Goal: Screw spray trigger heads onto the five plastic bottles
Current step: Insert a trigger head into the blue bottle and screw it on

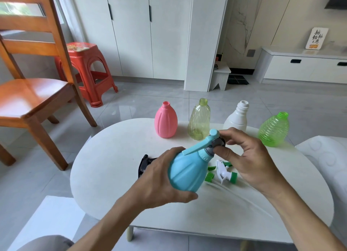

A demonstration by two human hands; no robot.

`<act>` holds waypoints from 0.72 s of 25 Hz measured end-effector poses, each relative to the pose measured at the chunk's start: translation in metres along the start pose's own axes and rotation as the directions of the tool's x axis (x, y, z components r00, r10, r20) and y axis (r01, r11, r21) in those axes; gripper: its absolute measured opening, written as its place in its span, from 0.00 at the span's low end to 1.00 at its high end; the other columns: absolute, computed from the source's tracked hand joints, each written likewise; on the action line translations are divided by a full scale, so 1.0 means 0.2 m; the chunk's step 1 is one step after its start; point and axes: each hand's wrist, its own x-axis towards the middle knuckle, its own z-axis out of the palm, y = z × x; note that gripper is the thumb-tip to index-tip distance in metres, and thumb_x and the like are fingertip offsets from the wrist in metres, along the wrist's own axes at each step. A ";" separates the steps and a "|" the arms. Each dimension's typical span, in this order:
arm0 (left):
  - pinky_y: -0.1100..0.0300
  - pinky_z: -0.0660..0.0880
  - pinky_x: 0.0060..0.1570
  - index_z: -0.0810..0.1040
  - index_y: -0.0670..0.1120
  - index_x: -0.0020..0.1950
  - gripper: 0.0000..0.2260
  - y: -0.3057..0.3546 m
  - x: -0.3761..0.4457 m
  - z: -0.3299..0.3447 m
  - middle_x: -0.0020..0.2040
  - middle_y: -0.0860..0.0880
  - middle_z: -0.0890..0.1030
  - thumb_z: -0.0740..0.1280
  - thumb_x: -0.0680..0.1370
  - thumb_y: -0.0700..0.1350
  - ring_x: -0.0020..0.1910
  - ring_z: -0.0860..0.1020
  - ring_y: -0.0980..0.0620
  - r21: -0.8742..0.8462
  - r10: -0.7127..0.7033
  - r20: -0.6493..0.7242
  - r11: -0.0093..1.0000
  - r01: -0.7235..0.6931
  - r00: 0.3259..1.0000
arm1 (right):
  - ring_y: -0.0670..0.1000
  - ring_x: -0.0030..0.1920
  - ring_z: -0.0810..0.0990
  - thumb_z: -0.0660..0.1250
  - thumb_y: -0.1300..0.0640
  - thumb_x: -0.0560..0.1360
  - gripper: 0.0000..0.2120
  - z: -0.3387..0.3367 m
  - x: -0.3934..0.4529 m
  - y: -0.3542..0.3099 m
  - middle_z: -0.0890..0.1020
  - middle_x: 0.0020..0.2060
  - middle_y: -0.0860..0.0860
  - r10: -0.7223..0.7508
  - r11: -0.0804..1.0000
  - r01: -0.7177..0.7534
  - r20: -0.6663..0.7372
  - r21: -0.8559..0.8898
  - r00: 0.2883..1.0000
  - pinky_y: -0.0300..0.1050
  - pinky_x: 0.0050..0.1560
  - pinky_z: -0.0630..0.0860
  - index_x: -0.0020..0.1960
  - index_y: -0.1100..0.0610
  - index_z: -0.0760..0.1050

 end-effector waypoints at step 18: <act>0.52 0.78 0.49 0.75 0.46 0.65 0.31 0.06 -0.01 -0.01 0.54 0.47 0.82 0.76 0.63 0.48 0.52 0.81 0.47 -0.440 0.039 0.323 0.891 0.113 0.946 | 0.59 0.64 0.77 0.71 0.55 0.76 0.20 0.07 -0.02 -0.03 0.82 0.58 0.60 0.025 0.578 -0.379 0.449 0.723 0.893 0.50 0.66 0.70 0.60 0.69 0.76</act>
